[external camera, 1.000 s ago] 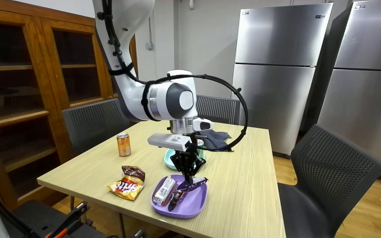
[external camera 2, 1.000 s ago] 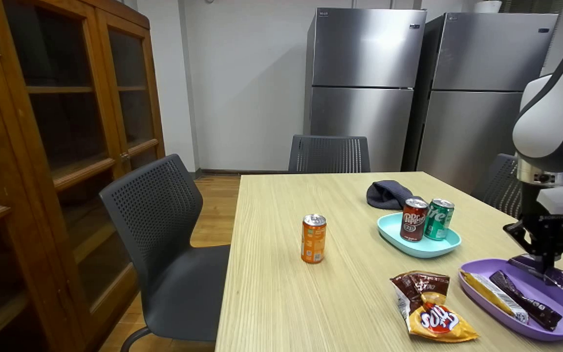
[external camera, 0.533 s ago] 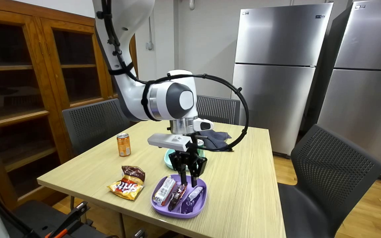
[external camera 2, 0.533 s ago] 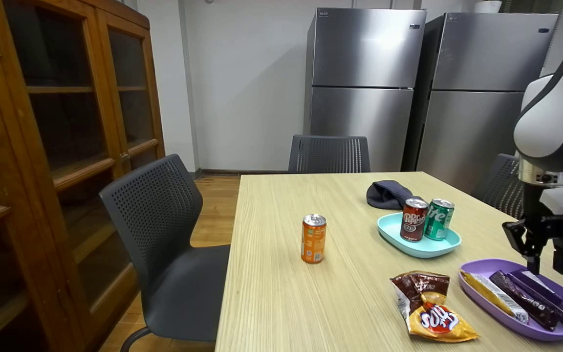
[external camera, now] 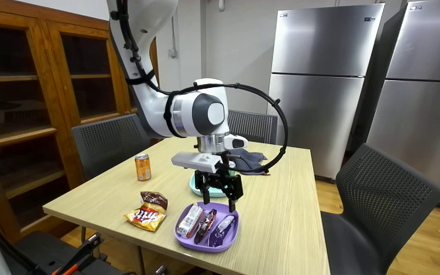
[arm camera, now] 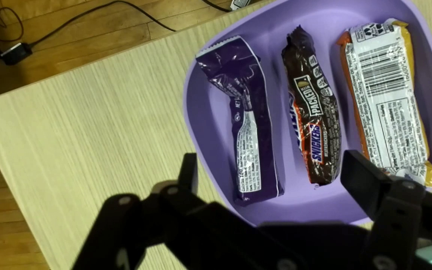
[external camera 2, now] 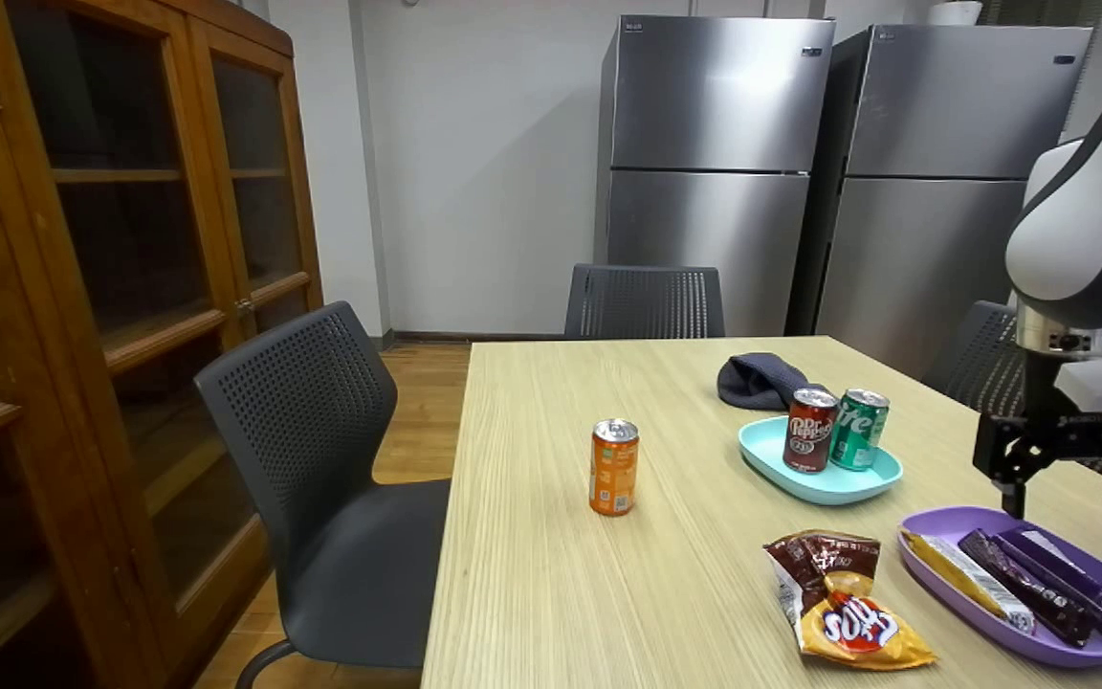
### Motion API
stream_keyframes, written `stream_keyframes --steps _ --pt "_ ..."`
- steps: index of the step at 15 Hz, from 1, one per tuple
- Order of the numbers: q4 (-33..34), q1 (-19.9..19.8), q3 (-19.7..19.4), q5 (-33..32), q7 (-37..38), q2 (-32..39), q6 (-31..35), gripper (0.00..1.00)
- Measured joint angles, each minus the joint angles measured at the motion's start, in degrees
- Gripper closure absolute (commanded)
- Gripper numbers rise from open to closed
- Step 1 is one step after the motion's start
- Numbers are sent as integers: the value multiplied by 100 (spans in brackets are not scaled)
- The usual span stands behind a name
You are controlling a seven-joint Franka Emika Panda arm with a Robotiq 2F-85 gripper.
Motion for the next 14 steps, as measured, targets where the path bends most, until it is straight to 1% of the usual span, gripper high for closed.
stream_keyframes --steps 9,11,14 --pt "0 -5 0 1 1 -6 0 2" --pt "0 -5 0 1 1 -7 0 0" --pt "1 5 3 -61 -1 -5 45 0"
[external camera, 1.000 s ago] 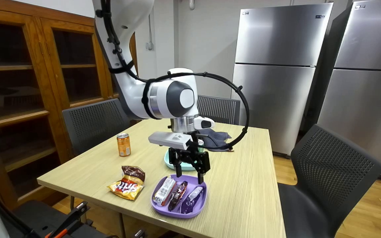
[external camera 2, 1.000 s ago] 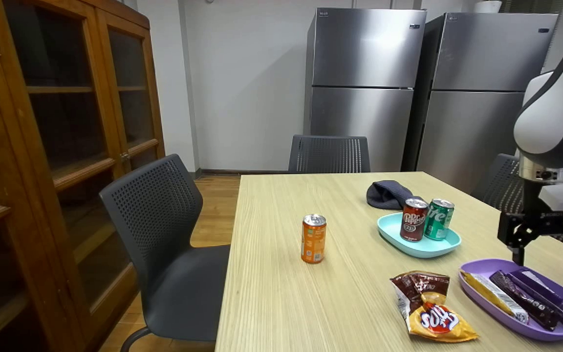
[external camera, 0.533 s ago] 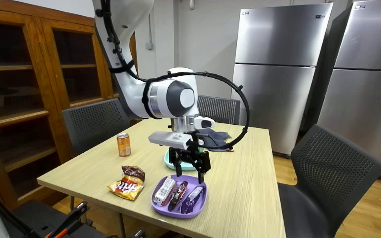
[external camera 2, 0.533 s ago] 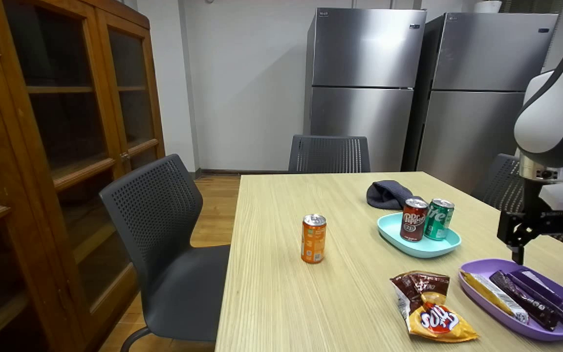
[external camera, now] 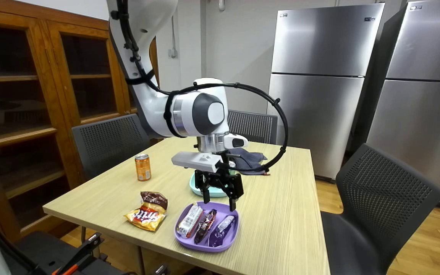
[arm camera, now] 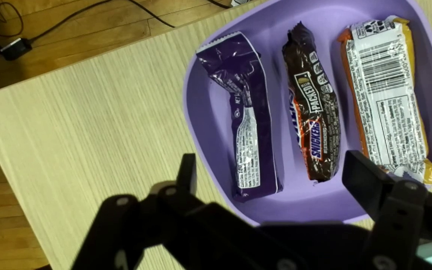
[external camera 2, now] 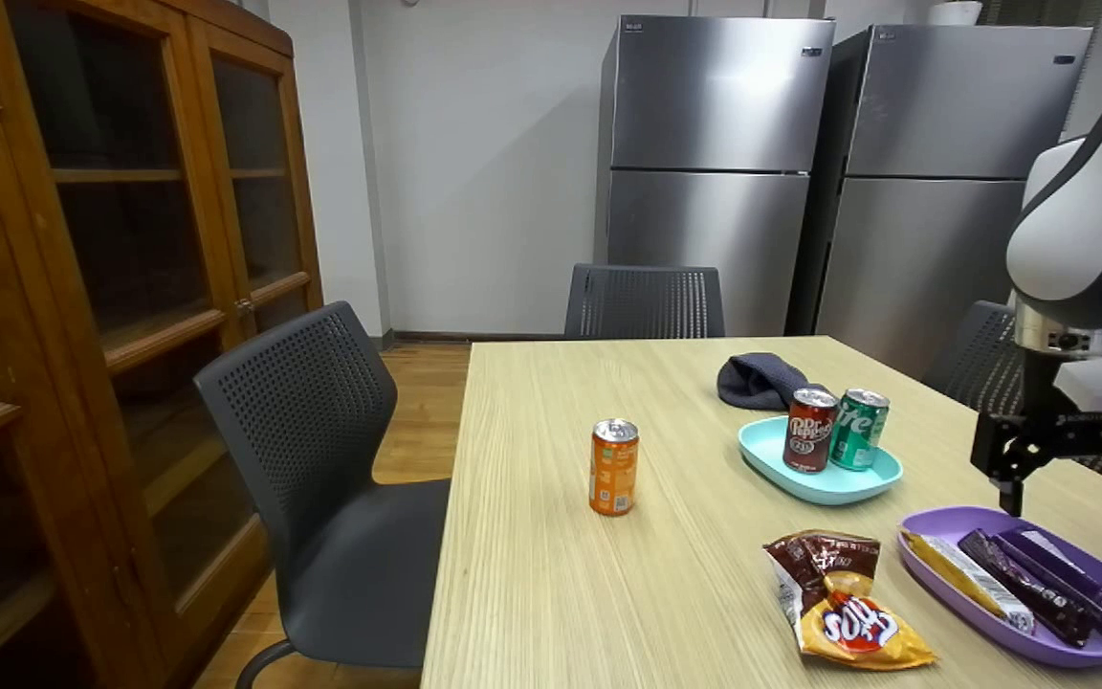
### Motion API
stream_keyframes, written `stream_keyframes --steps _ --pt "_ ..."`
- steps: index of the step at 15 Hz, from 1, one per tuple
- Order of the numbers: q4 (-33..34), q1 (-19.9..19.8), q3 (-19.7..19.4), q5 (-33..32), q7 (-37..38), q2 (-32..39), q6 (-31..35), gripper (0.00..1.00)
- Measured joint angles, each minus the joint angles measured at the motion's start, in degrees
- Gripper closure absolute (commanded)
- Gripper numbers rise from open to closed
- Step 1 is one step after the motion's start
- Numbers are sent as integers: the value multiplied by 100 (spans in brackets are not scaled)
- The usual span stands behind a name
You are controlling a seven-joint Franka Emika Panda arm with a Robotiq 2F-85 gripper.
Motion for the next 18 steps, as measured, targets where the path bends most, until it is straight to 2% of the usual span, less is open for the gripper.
stream_keyframes --steps 4,10,18 --pt "2 28 190 -33 -50 -187 60 0" --pt "-23 33 753 156 -431 -677 61 0" --pt "7 77 1610 1325 -1447 -855 242 0"
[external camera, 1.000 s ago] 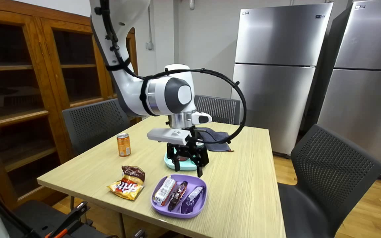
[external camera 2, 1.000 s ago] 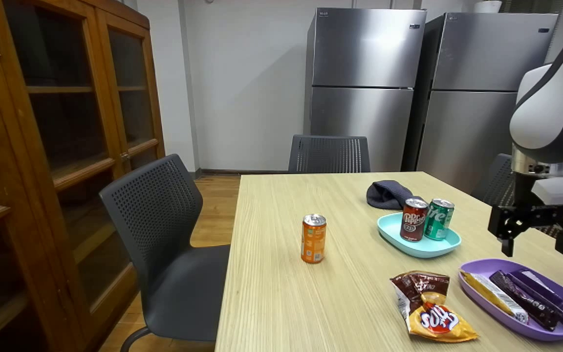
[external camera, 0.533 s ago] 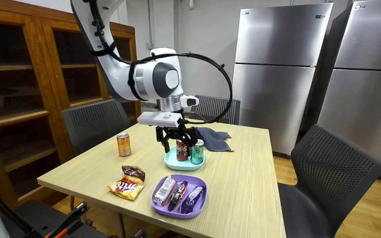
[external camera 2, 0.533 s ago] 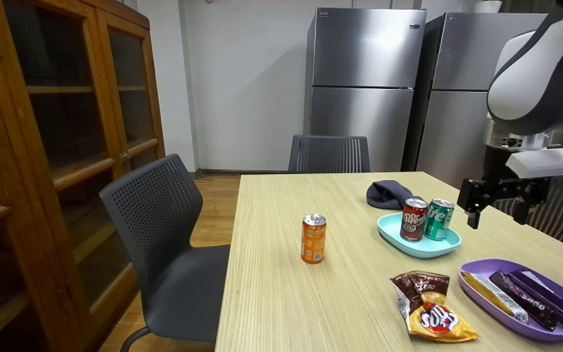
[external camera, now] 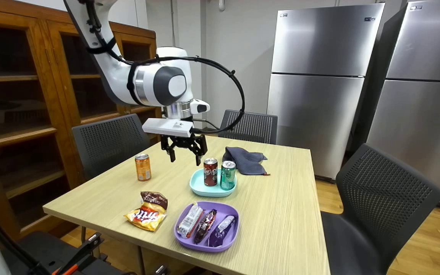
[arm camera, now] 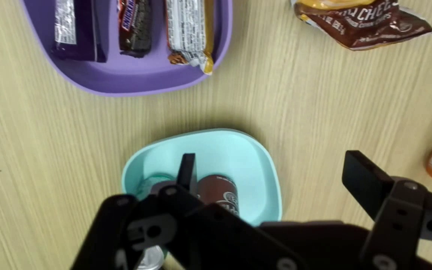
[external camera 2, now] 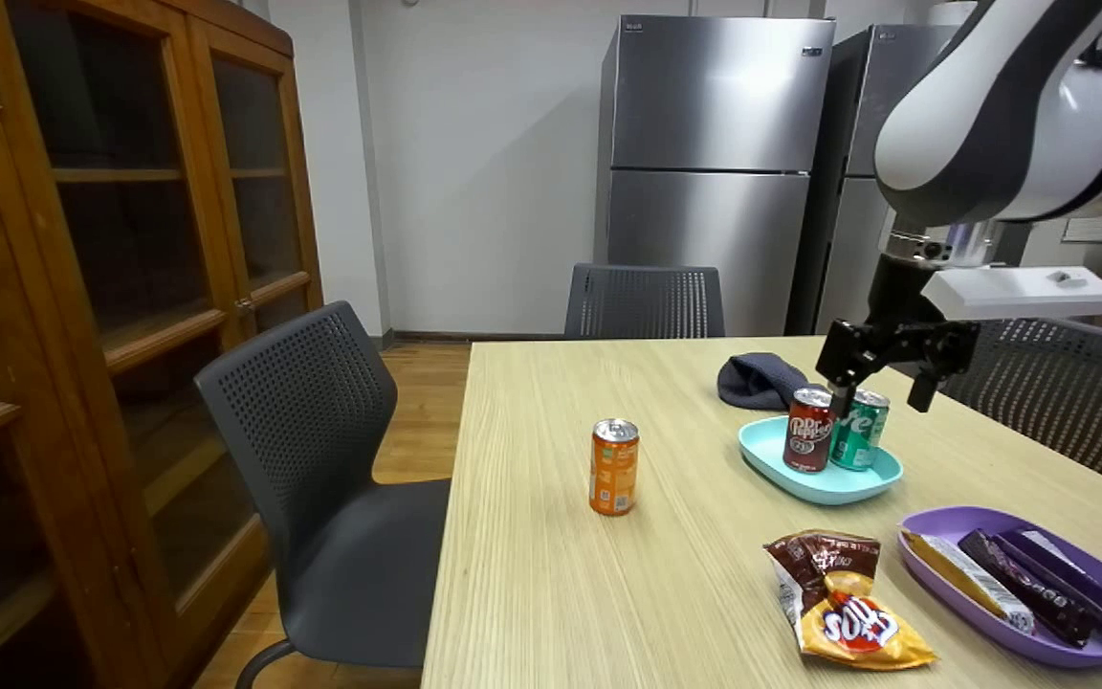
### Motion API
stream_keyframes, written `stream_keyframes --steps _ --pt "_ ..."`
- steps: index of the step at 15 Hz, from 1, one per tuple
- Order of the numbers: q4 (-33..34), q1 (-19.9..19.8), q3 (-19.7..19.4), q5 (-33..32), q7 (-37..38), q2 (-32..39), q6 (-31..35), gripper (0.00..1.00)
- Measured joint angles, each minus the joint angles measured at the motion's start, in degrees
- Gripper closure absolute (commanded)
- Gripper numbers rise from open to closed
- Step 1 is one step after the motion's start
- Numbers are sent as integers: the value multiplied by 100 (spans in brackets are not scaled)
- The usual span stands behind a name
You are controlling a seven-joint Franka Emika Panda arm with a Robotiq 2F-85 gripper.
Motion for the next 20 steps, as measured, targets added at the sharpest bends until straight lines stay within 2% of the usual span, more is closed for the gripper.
stream_keyframes --steps 3,11,20 --pt "67 58 264 280 -242 5 29 0" --pt "419 370 680 336 -406 268 236 0" --pt "1357 769 704 -21 -394 1076 279 0"
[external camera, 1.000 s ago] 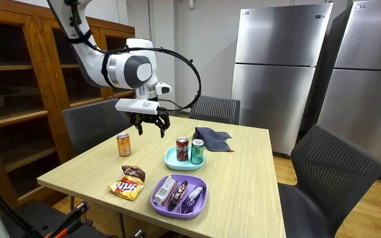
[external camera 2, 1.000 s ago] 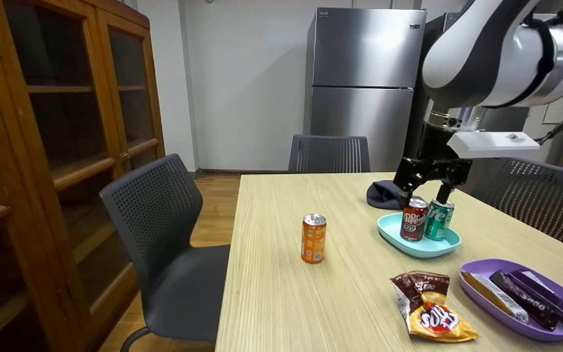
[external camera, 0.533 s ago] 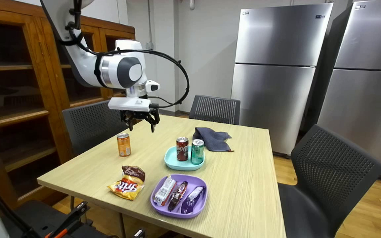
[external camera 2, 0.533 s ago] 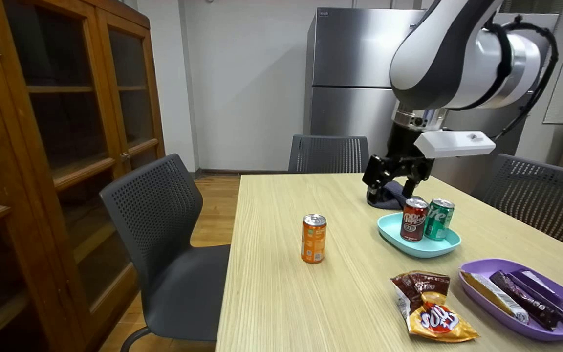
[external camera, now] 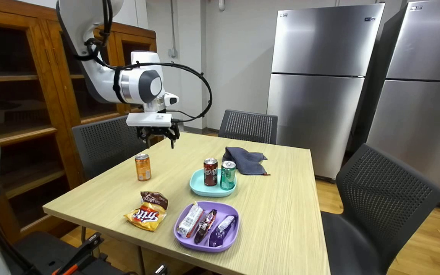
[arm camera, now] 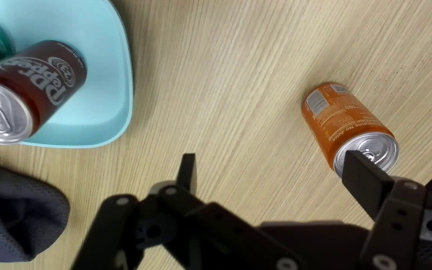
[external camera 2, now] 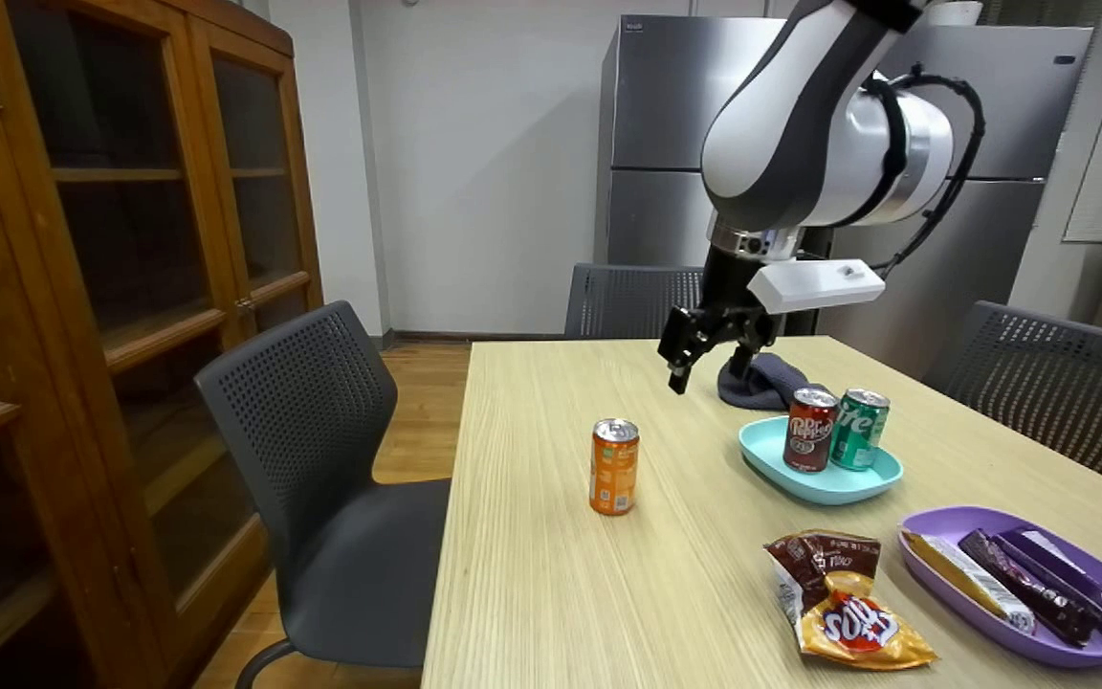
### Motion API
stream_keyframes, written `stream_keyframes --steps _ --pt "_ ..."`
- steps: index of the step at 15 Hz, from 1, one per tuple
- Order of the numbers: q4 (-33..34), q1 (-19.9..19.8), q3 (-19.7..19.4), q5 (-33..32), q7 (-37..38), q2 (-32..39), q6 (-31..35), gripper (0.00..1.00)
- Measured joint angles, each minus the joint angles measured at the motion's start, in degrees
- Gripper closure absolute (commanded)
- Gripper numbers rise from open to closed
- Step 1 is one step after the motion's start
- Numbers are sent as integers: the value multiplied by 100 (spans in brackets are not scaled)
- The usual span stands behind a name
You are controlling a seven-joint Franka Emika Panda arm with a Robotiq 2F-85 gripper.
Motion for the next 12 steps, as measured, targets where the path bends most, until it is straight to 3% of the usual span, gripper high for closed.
stream_keyframes --steps 12 --pt "955 588 26 -327 36 862 -78 0"
